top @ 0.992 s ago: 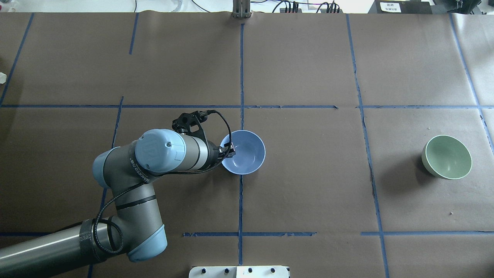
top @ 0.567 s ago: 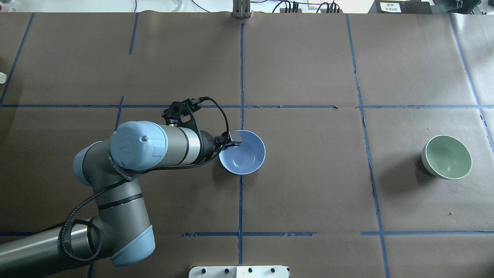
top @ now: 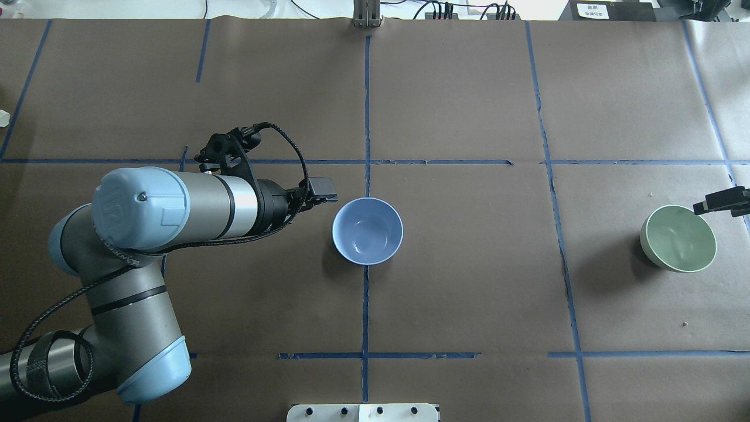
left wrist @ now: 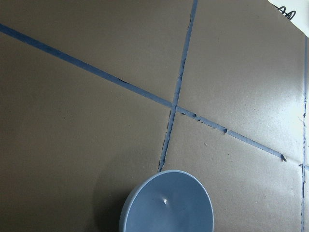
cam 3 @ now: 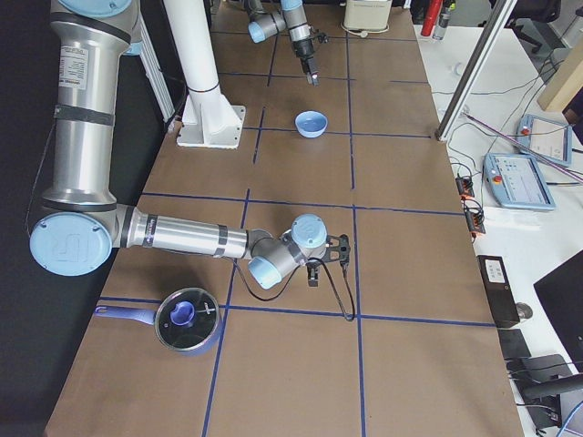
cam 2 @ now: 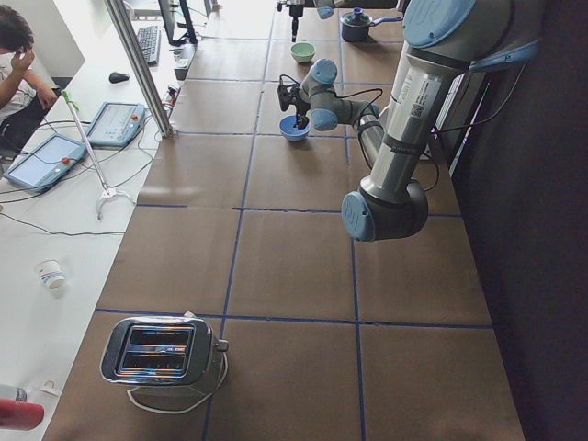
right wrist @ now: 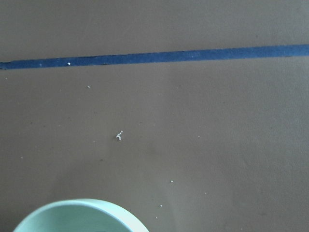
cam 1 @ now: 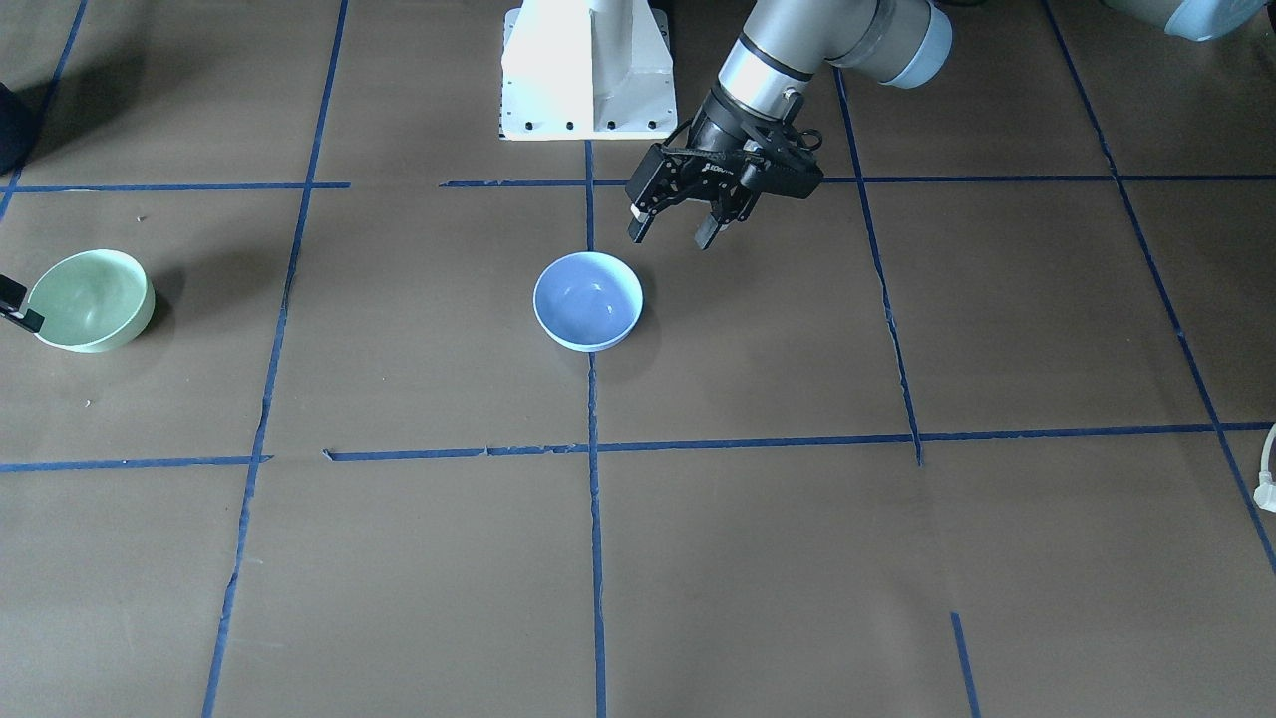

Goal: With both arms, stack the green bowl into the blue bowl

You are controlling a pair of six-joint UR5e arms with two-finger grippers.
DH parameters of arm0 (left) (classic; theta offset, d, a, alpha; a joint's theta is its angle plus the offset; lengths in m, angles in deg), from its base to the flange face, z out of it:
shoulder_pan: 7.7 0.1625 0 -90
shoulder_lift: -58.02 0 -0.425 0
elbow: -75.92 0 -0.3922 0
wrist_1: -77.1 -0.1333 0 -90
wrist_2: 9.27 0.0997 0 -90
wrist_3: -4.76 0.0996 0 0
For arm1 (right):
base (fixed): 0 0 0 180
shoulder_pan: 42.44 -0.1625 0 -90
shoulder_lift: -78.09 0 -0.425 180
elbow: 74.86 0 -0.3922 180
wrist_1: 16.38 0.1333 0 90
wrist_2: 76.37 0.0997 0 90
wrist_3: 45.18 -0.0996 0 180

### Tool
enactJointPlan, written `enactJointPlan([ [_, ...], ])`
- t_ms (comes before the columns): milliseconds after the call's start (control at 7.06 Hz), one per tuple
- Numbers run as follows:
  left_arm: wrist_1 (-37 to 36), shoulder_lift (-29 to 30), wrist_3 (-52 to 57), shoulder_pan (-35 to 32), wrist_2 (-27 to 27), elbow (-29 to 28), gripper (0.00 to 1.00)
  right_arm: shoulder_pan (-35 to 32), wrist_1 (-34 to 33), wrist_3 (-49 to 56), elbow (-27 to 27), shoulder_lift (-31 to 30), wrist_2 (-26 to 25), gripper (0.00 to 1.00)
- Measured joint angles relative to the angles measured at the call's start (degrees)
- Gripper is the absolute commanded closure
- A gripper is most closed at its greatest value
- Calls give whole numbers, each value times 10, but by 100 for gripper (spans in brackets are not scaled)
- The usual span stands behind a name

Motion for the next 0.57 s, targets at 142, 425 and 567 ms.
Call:
enactJointPlan([
  [142,0,0,0,0,0,1,0,16,16,-10,11,0,0,66],
  [425,0,-1,0,-2,0,1,0,41,25,-27,20,0,1,100],
  [567,0,-1,0,-3,0,1,0,49,26,-32,19,1,2,100],
])
